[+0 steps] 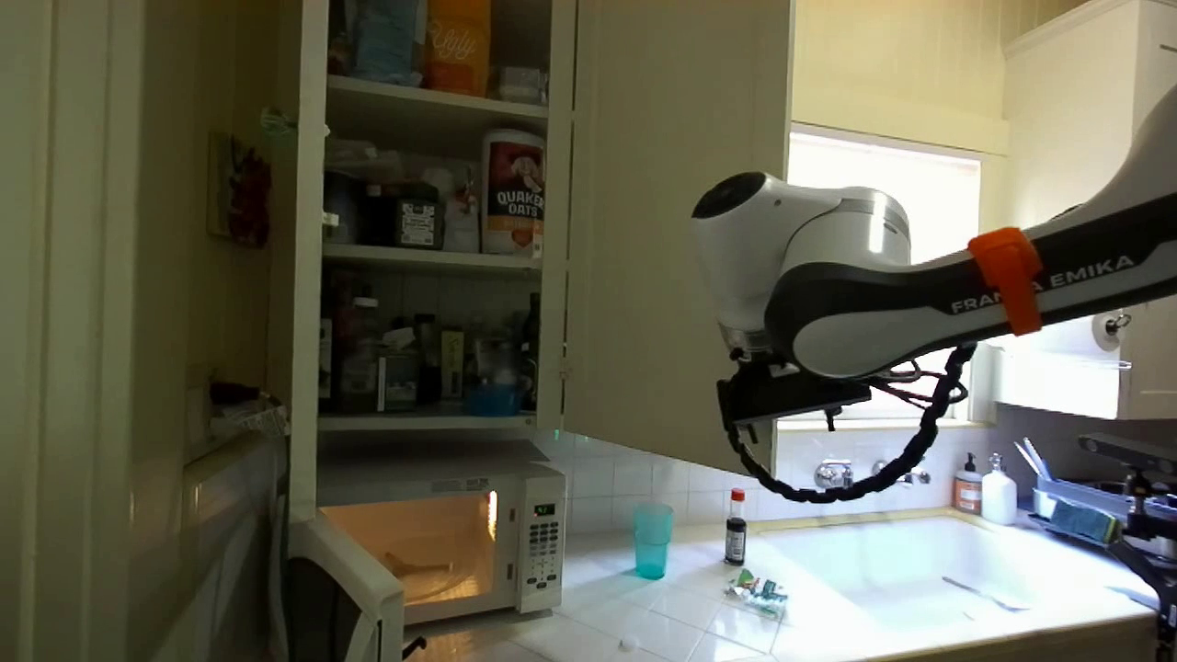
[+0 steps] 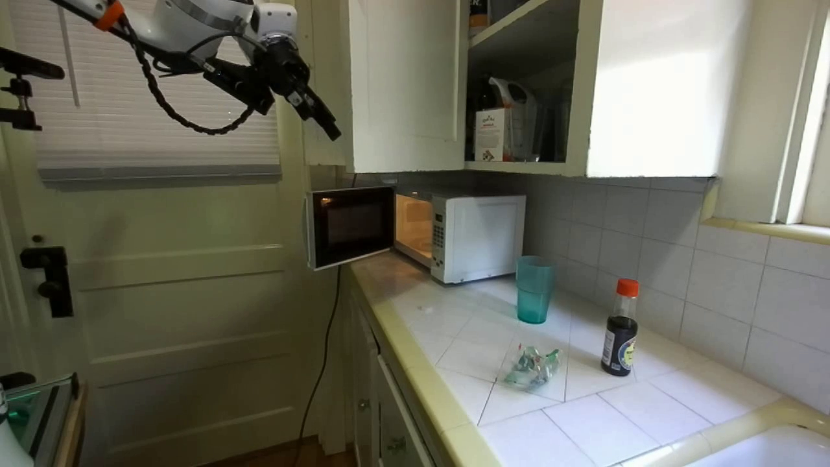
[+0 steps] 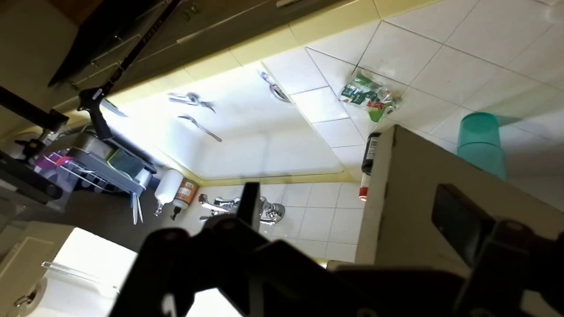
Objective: Close the cabinet door on the right side
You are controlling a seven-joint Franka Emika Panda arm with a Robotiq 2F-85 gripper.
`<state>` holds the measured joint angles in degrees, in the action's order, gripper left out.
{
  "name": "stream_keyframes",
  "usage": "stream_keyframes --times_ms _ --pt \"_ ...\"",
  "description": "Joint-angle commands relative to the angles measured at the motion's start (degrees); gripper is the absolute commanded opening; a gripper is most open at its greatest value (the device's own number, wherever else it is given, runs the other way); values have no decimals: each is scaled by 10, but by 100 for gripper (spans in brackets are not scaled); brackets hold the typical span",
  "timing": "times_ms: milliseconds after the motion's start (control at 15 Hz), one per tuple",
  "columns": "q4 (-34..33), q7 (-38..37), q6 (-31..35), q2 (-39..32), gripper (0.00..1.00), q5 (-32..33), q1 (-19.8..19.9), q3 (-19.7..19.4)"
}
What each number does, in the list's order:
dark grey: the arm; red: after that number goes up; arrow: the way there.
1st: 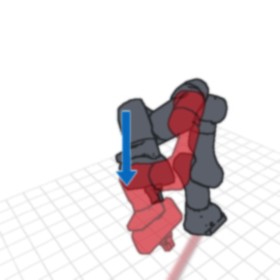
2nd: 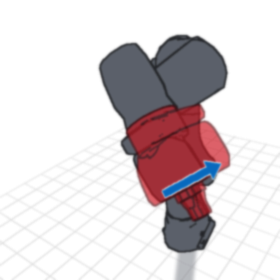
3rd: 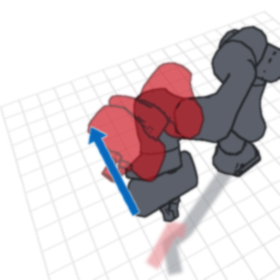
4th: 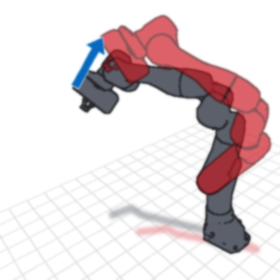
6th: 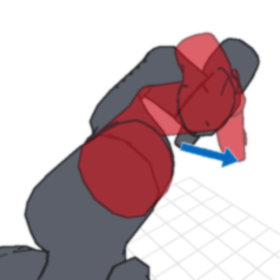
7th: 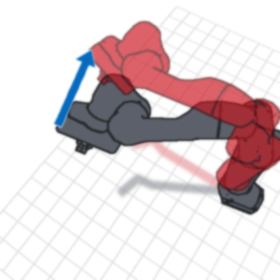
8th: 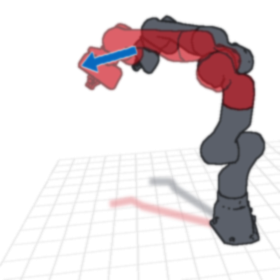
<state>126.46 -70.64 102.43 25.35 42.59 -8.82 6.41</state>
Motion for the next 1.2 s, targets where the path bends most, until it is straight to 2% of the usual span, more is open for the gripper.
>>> stream_keyframes --times_ms 0,267,467,733,1000,1067,1133 --pt "1 5 4 2 100 -9 21 18" --pt "-35 -66 21 0 100 9 61 10" --pt "-90 -106 33 -24 100 -5 89 1" --pt "-165 -180 16 -71 100 0 125 -3" --pt "-236 -156 2 -123 100 -37 140 -41" --pt "-196 -165 19 -93 100 -9 133 -31" --pt "-210 -161 18 -105 100 -15 136 -40"
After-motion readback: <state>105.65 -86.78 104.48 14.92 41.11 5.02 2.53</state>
